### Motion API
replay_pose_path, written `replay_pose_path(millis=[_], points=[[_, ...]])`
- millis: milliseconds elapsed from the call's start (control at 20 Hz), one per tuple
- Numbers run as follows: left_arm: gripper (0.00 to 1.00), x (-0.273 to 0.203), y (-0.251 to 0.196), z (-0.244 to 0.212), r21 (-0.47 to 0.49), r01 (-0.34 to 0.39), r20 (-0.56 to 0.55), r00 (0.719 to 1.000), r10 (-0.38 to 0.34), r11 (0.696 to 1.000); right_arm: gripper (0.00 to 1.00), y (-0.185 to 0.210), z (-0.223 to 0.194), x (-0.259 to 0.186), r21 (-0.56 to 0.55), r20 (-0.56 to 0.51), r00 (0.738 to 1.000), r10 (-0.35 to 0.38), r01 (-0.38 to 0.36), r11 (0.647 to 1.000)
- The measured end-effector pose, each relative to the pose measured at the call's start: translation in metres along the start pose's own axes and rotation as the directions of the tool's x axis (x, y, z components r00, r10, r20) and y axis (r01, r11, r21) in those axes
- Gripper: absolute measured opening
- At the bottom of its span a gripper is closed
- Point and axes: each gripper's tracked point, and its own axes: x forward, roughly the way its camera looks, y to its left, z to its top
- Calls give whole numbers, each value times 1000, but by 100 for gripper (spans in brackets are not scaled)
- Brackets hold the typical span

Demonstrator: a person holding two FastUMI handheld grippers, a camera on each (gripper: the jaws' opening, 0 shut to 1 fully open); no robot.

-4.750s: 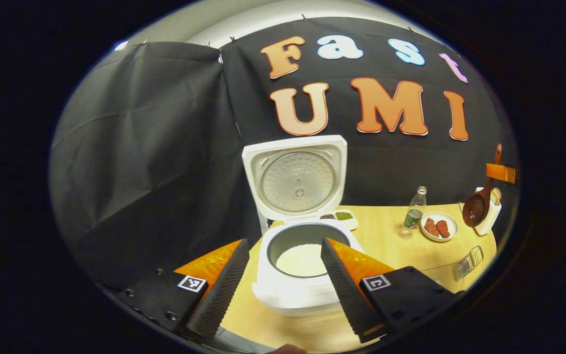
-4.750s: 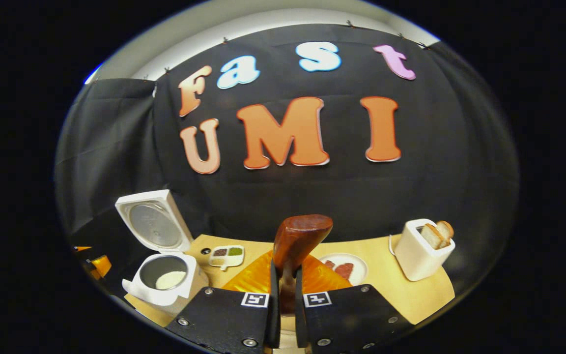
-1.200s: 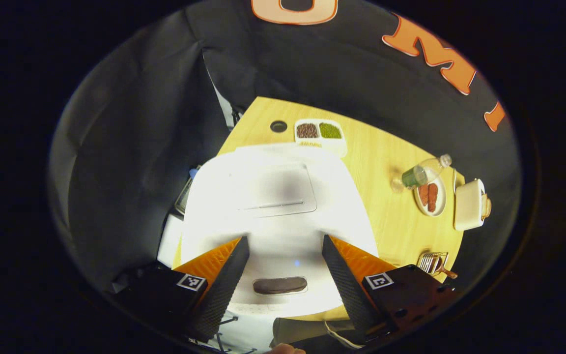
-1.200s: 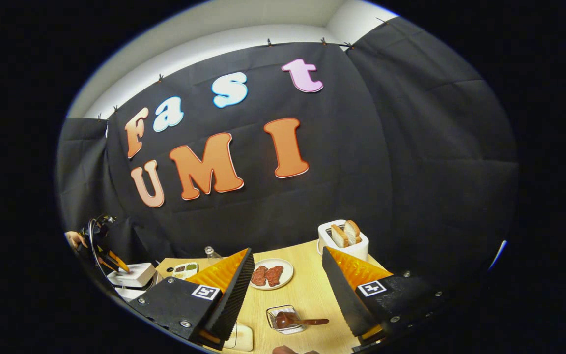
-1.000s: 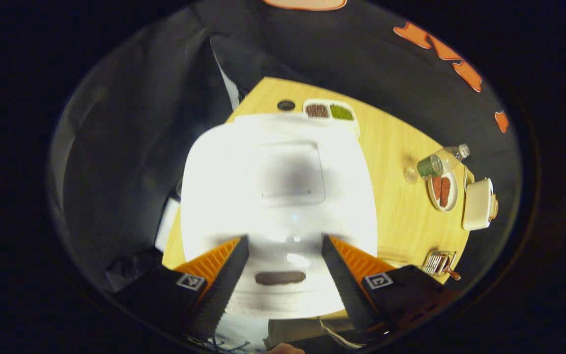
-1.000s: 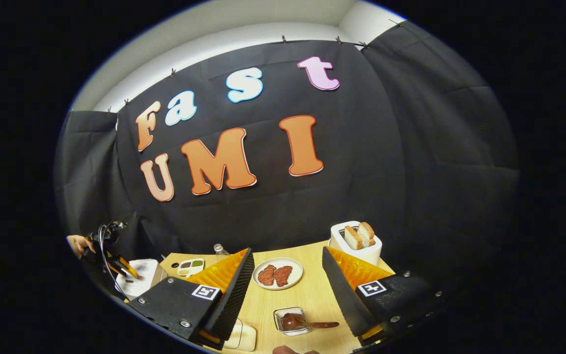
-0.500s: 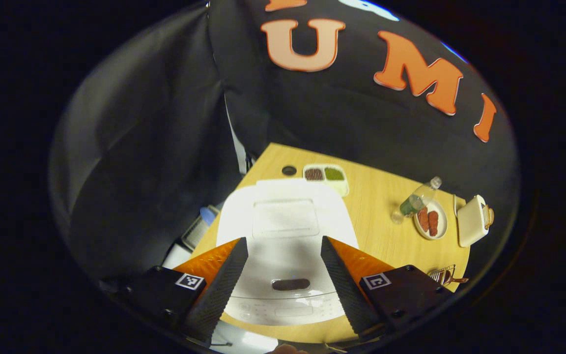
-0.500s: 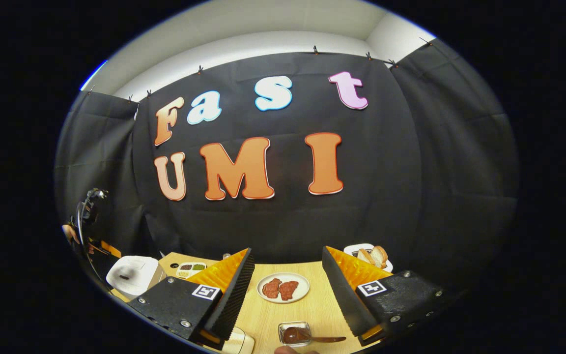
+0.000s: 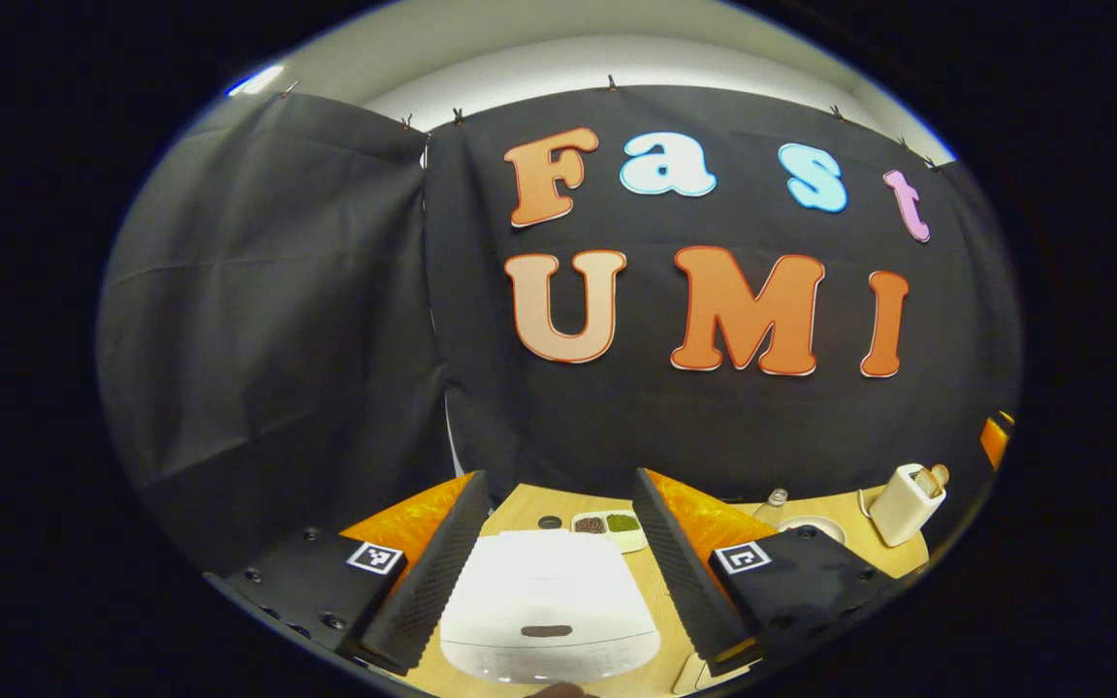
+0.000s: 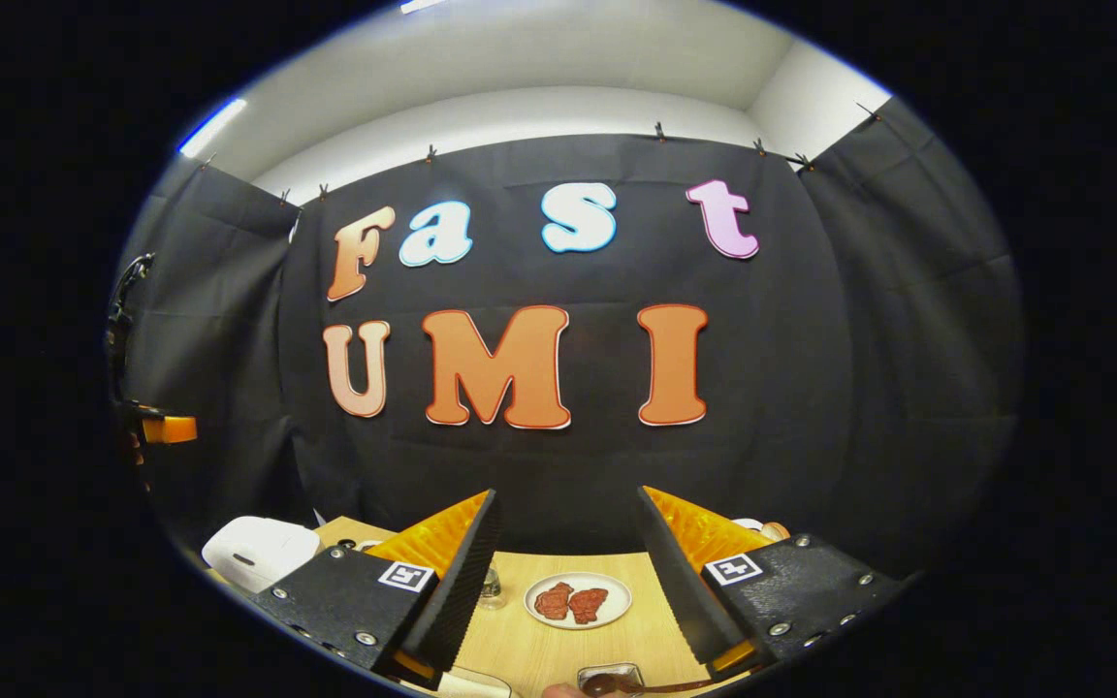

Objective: Close the left gripper, press the button to open the rice cooker; take a wooden spoon from the chopstick holder with the right hand, scoop a spoonful of rice and pour it into the rice cooker, then put the wooden spoon back into the chopstick holder.

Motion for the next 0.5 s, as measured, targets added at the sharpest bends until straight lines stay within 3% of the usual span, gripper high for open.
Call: replay_pose_path(millis=[300,500], points=[[100,-37,-27,15,20,62,193,979,-65,998,86,33,5,-6,-19,66,997,48,-47,999],[100,-53,-43,7,87,62,236,969,-81,994,86,44,6,-4,-27,88,994,67,-65,998]])
